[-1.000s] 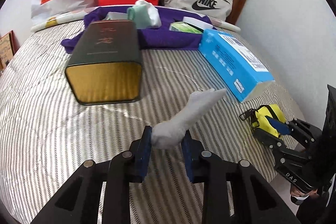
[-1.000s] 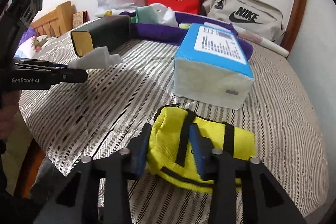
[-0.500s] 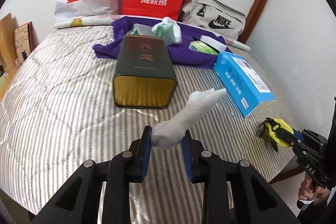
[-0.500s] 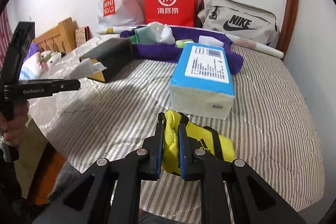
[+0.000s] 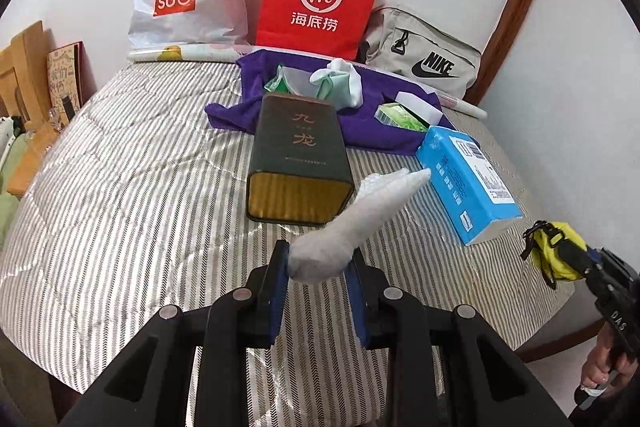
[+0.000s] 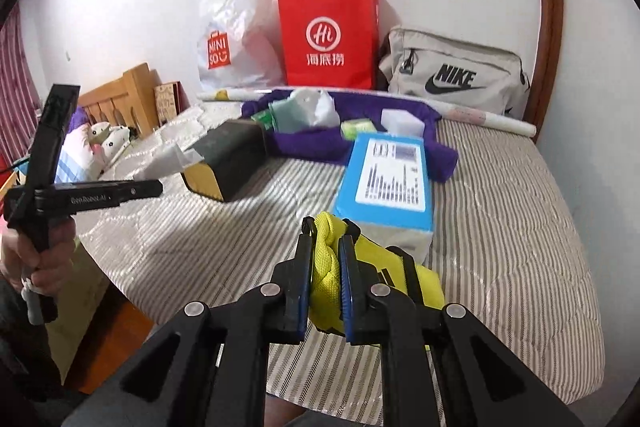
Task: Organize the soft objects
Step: 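Carry the white sock and yellow pouch over the purple towel with both tools, then lower the sock onto the towel and open left tool while right tool releases the pouch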
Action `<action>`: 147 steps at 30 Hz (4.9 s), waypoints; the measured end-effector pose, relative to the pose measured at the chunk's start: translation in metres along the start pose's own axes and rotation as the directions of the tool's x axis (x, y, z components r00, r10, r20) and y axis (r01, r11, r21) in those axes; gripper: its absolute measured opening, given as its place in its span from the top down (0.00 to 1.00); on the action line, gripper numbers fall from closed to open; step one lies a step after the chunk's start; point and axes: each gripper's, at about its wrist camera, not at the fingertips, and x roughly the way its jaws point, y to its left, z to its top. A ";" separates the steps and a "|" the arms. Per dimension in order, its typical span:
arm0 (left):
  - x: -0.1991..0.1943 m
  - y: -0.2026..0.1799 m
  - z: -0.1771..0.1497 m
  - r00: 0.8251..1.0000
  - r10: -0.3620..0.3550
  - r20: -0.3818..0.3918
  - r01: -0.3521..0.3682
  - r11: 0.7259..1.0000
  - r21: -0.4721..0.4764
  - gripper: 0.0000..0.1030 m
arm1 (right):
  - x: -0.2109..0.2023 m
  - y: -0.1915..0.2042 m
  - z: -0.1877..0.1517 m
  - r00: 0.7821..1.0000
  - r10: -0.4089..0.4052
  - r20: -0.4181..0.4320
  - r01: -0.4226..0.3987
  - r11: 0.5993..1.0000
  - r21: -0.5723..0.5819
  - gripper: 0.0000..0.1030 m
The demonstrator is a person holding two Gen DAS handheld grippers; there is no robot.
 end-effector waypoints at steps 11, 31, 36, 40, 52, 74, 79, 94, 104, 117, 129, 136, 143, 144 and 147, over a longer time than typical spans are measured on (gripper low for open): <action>-0.017 -0.009 0.027 0.999 0.016 0.033 -0.017 1.000 0.014 0.75 | -0.012 -0.003 0.031 0.999 0.015 0.051 -0.015 1.000 -0.003 0.88; -0.014 -0.013 0.092 0.996 0.064 0.063 -0.066 0.997 0.027 0.75 | 0.022 -0.031 0.105 0.997 0.010 0.077 -0.012 1.000 0.029 0.88; -0.003 -0.011 0.110 0.996 0.073 0.060 -0.074 0.997 0.020 0.75 | 0.038 -0.038 0.126 0.996 0.007 0.087 -0.010 0.999 0.031 0.88; 0.007 -0.009 0.121 0.996 0.077 0.050 -0.078 0.997 0.020 0.75 | 0.051 -0.043 0.139 0.996 0.004 0.087 -0.007 0.999 0.032 0.88; 0.043 0.000 0.148 0.996 0.093 0.007 -0.093 0.995 0.021 0.75 | 0.096 -0.053 0.170 0.997 0.016 0.073 -0.018 0.999 0.032 0.88; 0.105 0.011 0.195 0.994 0.093 -0.062 -0.093 0.996 0.005 0.75 | 0.173 -0.062 0.196 0.999 0.041 0.014 -0.042 0.999 0.029 0.88; 0.120 0.016 0.203 0.993 0.088 -0.077 -0.089 0.996 -0.004 0.75 | 0.191 -0.059 0.202 1.000 0.021 0.001 -0.021 1.000 -0.002 0.88; 0.174 0.021 0.214 0.984 0.069 -0.162 -0.071 0.997 -0.007 0.74 | 0.244 -0.048 0.194 0.995 0.028 -0.095 -0.033 0.998 -0.051 0.88; 0.190 0.024 0.212 0.980 0.068 -0.189 -0.070 0.998 -0.001 0.73 | 0.261 -0.042 0.190 0.989 0.047 -0.138 -0.058 0.995 -0.078 0.87; 0.204 0.017 0.215 0.972 0.089 -0.215 -0.085 0.996 0.027 0.73 | 0.267 -0.039 0.186 0.983 0.077 -0.166 -0.094 0.991 -0.094 0.86; 0.203 0.010 0.210 0.970 0.105 -0.221 -0.095 0.994 0.053 0.43 | 0.262 -0.043 0.181 0.982 0.080 -0.169 -0.095 0.992 -0.083 0.62; 0.187 0.010 0.206 0.971 0.118 -0.210 -0.111 0.993 0.042 0.42 | 0.244 -0.048 0.183 0.988 0.069 -0.135 -0.077 0.995 -0.055 0.49; 0.153 0.007 0.195 0.975 0.135 -0.176 -0.129 0.991 0.048 0.42 | 0.211 -0.051 0.182 0.994 0.030 -0.107 -0.032 0.999 -0.019 0.41; 0.147 0.006 0.193 0.976 0.134 -0.172 -0.127 0.991 0.048 0.42 | 0.204 -0.051 0.181 0.995 0.015 -0.102 -0.017 1.000 -0.017 0.39; 0.128 0.002 0.187 0.980 0.132 -0.152 -0.126 0.991 0.047 0.42 | 0.186 -0.050 0.177 0.995 -0.028 -0.099 0.027 1.000 -0.006 0.31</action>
